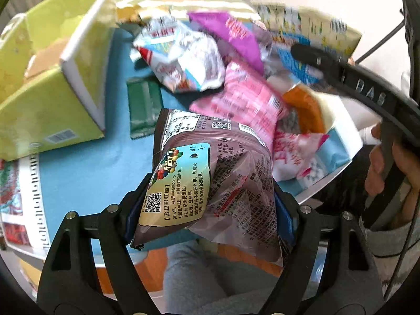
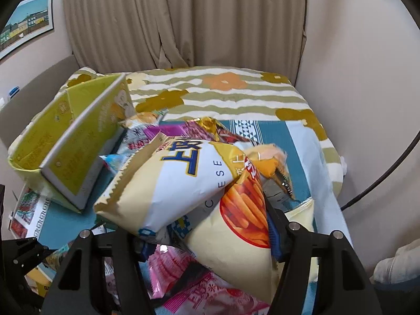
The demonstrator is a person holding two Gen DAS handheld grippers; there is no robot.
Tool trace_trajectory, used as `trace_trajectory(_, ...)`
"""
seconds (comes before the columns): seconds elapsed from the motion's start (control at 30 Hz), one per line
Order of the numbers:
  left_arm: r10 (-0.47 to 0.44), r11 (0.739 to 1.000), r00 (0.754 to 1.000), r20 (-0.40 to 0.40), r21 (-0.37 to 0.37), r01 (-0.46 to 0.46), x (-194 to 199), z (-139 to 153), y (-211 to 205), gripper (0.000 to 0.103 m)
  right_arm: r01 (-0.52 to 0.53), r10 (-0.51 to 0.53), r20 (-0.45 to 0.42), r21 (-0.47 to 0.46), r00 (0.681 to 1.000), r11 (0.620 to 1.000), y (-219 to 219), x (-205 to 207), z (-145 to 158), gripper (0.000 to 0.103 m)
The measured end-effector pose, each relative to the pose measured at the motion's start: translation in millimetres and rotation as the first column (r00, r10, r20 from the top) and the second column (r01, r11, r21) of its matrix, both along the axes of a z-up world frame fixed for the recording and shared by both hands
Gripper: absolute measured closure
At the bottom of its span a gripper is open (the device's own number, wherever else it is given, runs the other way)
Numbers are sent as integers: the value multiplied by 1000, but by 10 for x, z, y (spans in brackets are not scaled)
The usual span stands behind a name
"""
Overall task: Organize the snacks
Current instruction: 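Carry both bags over the yellow box and release them inside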
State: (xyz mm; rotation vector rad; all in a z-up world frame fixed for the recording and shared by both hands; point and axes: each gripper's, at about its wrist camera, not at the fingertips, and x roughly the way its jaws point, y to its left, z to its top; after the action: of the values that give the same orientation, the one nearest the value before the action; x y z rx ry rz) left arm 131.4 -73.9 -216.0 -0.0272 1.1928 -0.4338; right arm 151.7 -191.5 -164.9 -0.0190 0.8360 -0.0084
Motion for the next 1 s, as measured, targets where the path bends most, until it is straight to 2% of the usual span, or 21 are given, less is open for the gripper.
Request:
trace_trajectory(0.17, 76, 997, 993, 90, -2, -77, -151, 435, 55, 25, 14, -14, 8, -29, 1000, 999, -3, -161, 268, 42)
trace_trajectory(0.4, 173, 985, 967, 189, -38, -169, -192, 963, 232, 25, -95, 95, 38, 10, 995, 995, 46, -252, 784, 42)
trace_trajectory(0.5, 194, 981, 950, 244, -22, -195, -117, 1187, 369, 25, -121, 118, 69, 33, 991, 992, 114, -191, 944, 42)
trace_trajectory(0.6, 220, 975, 932, 288, -30, -220, 17, 1423, 617, 25, -143, 137, 108, 51, 985, 988, 218, -126, 1087, 42)
trace_trajectory(0.8, 260, 964, 905, 336, -40, -262, 457, 1621, 1150, 25, -197, 190, 176, 25, 966, 980, 629, 91, 1322, 42)
trace_trajectory(1.0, 272, 960, 909, 315, -21, -280, 1106, 1582, 1682, 25, -213, 202, 165, 55, 965, 975, 1161, 604, 1302, 42)
